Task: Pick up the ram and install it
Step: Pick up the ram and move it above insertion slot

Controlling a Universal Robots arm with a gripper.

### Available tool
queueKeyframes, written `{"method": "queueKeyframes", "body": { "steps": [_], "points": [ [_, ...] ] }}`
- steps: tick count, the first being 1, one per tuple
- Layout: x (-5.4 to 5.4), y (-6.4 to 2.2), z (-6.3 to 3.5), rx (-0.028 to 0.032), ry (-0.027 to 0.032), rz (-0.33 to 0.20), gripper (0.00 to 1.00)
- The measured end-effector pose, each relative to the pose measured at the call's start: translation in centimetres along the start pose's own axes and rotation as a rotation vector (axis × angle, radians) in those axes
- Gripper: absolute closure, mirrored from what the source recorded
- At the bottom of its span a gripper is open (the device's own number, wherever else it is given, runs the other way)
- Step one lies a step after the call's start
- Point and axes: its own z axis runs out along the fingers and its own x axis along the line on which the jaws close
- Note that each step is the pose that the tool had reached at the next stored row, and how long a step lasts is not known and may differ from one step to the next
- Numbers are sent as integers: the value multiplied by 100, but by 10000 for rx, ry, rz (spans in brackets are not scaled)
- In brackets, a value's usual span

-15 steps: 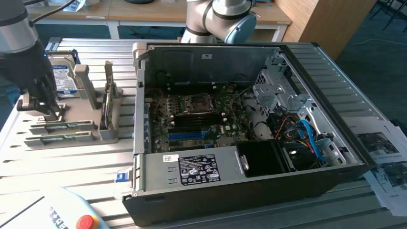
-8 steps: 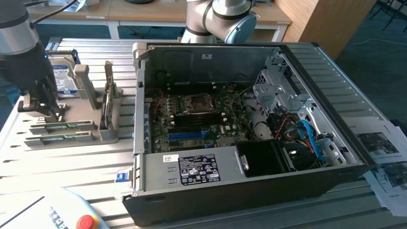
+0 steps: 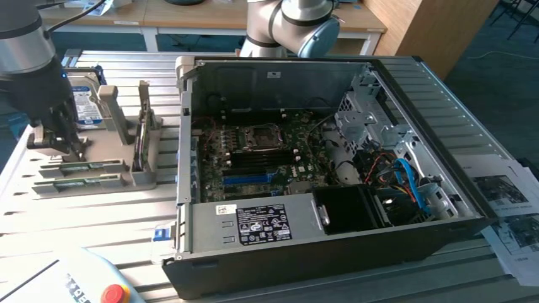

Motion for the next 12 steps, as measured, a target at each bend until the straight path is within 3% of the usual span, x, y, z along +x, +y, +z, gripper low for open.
{"method": "queueKeyframes", "body": {
  "steps": [12],
  "points": [
    [19,-72,-3,-56,-2,0,69]
  ]
}}
